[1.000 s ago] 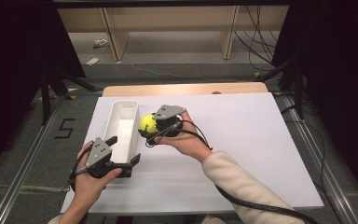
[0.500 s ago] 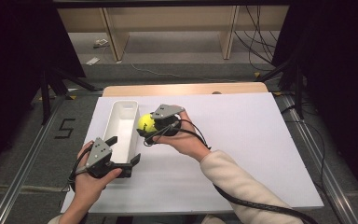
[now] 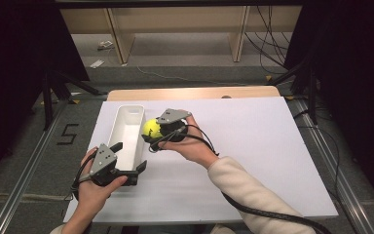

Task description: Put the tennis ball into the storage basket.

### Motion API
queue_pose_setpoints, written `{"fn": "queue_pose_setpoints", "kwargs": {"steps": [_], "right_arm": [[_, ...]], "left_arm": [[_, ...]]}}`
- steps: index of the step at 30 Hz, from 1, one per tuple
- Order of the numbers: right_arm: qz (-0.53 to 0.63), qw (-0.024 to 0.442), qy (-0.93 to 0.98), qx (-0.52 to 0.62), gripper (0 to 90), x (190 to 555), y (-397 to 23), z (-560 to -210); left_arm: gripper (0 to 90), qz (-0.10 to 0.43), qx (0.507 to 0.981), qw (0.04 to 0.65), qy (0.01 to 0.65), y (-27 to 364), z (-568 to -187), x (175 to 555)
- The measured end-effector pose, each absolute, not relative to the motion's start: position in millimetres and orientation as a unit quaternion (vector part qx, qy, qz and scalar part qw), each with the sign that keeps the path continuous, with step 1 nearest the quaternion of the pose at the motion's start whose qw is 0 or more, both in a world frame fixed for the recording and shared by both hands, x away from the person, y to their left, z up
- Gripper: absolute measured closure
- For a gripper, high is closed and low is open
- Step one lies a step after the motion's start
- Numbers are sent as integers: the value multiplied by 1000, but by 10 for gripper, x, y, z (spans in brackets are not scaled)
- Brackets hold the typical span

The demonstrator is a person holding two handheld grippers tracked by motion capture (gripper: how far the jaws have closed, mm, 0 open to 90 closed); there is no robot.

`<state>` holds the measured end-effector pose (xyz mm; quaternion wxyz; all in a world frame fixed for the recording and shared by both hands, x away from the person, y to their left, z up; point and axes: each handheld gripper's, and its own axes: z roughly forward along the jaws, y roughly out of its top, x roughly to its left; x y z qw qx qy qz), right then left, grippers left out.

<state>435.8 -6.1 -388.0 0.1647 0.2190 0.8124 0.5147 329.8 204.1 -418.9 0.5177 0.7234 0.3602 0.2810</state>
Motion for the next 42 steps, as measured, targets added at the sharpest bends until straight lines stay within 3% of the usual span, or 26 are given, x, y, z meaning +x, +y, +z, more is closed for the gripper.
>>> {"fn": "queue_pose_setpoints", "kwargs": {"steps": [42], "right_arm": [[511, 162, 818, 210, 266, 4401, 75, -3848]], "left_arm": [[0, 280, 721, 519, 363, 2040, -4189, 3296]]}}
